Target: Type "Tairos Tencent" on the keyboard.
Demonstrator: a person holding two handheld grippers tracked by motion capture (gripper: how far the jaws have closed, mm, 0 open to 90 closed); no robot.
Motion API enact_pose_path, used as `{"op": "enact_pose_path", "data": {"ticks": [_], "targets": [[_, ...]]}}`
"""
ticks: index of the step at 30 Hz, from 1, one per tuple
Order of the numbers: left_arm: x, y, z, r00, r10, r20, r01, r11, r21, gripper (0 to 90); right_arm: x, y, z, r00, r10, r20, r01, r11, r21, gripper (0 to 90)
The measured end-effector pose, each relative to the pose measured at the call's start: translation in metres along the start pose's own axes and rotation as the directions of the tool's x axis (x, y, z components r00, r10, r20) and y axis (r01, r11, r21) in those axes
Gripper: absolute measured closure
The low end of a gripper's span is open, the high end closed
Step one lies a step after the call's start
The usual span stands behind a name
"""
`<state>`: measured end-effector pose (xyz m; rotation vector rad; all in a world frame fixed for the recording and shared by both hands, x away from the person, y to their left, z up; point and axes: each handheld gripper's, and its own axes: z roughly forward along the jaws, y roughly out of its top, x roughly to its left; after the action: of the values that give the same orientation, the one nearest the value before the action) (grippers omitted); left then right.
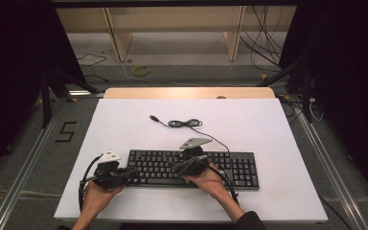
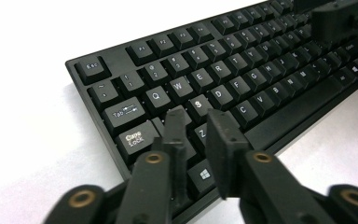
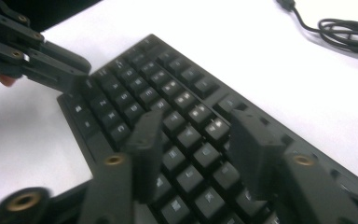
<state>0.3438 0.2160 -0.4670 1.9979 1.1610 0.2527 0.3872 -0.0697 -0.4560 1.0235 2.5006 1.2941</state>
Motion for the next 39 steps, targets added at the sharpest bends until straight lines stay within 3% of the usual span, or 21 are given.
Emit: {"op": "enact_pose_path", "data": {"ticks": [2, 5, 8, 16, 39], "targets": [[0.001, 0.000, 0.000, 1.0000, 0.004, -0.006, -0.004, 1.0000, 0.008, 80.7, 0.000, 0.001, 0.001, 1.0000, 0.000, -0.004, 0.000, 1.0000, -0.001, 60.1], [0.002, 0.000, 0.000, 0.9999, 0.007, -0.015, -0.007, 0.9998, 0.018, 86.1, 0.002, 0.005, 0.008, 0.9999, -0.007, -0.008, 0.007, 1.0000, -0.001, 73.0], [0.002, -0.001, 0.000, 0.9997, 0.013, -0.019, -0.013, 0.9996, 0.026, 89.0, 0.004, 0.007, 0.013, 0.9998, -0.008, -0.018, 0.008, 1.0000, 0.005, 79.1], [0.004, -0.001, 0.002, 0.9997, 0.012, -0.022, -0.011, 0.9986, 0.051, 89.3, 0.011, 0.012, 0.027, 0.9995, -0.025, -0.018, 0.026, 0.9992, 0.029, 89.6], [0.007, -0.002, 0.005, 0.9996, 0.014, -0.024, -0.012, 0.9965, 0.083, 89.3, 0.013, 0.011, 0.045, 0.9997, -0.023, -0.006, 0.023, 0.9968, 0.076, 90.0]]}}
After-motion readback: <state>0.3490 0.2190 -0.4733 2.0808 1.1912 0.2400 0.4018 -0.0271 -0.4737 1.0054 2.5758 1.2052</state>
